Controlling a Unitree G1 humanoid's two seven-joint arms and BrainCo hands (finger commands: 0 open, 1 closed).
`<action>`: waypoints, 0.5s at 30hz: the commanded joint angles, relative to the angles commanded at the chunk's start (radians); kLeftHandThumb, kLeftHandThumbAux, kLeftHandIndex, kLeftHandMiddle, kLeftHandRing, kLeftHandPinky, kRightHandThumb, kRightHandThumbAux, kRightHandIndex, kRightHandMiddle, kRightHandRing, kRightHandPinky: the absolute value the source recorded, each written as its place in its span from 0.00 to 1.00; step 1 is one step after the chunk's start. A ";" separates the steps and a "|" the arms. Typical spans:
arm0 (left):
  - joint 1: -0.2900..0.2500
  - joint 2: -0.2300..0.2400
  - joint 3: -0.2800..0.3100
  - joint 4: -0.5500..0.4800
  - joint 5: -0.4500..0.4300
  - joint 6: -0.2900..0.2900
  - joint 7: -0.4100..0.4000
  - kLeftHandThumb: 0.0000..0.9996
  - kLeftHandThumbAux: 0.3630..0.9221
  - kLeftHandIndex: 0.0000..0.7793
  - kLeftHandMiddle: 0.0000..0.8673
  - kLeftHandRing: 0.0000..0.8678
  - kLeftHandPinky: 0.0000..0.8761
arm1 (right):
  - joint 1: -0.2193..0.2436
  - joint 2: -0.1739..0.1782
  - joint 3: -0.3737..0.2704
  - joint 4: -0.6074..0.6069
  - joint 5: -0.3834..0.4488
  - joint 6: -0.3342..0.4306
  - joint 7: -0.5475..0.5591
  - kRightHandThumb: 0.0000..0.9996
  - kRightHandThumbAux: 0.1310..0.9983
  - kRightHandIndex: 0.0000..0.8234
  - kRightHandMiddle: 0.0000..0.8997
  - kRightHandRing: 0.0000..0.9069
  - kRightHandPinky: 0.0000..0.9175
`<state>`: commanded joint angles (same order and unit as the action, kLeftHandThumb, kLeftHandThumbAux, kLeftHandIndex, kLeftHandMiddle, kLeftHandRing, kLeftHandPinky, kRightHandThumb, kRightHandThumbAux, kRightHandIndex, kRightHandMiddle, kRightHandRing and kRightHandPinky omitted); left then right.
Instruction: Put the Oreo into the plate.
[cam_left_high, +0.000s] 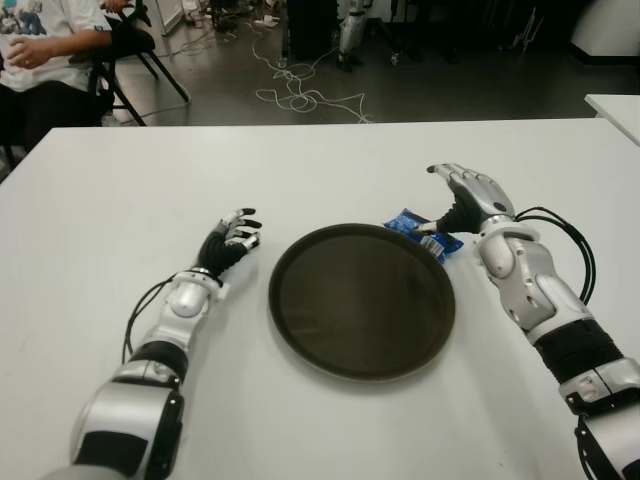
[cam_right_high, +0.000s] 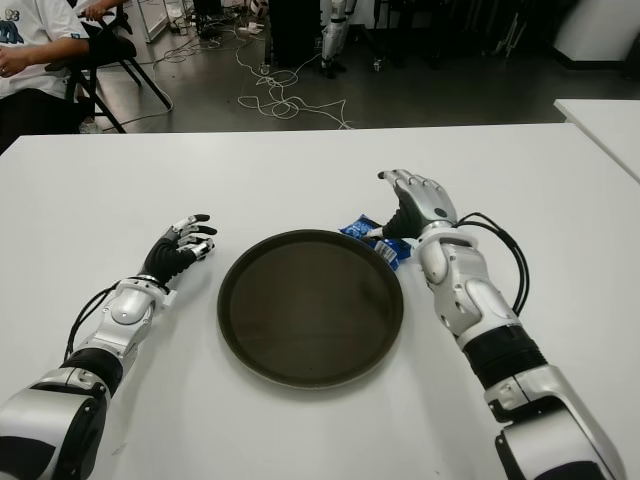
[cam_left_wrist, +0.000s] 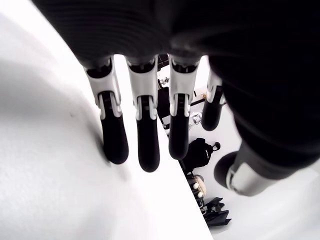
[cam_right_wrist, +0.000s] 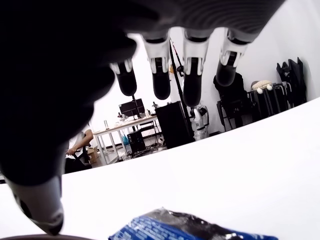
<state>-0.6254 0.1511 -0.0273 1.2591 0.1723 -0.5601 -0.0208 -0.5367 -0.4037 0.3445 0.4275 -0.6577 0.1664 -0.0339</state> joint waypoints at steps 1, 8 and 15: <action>0.000 0.000 0.000 0.000 0.000 0.000 0.001 0.49 0.53 0.24 0.33 0.38 0.42 | -0.019 0.007 0.002 0.040 0.000 -0.008 -0.009 0.00 0.68 0.20 0.18 0.16 0.10; 0.001 0.000 0.001 -0.002 -0.002 -0.003 -0.008 0.47 0.52 0.24 0.34 0.38 0.43 | -0.037 0.015 0.003 0.110 0.009 -0.057 -0.023 0.00 0.68 0.24 0.20 0.19 0.15; 0.004 -0.002 0.012 -0.004 -0.017 -0.013 -0.031 0.49 0.52 0.25 0.35 0.39 0.44 | -0.045 0.022 0.000 0.132 0.015 -0.073 -0.017 0.00 0.68 0.21 0.17 0.17 0.12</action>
<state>-0.6212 0.1492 -0.0149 1.2547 0.1550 -0.5728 -0.0516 -0.5819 -0.3821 0.3440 0.5594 -0.6427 0.0931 -0.0511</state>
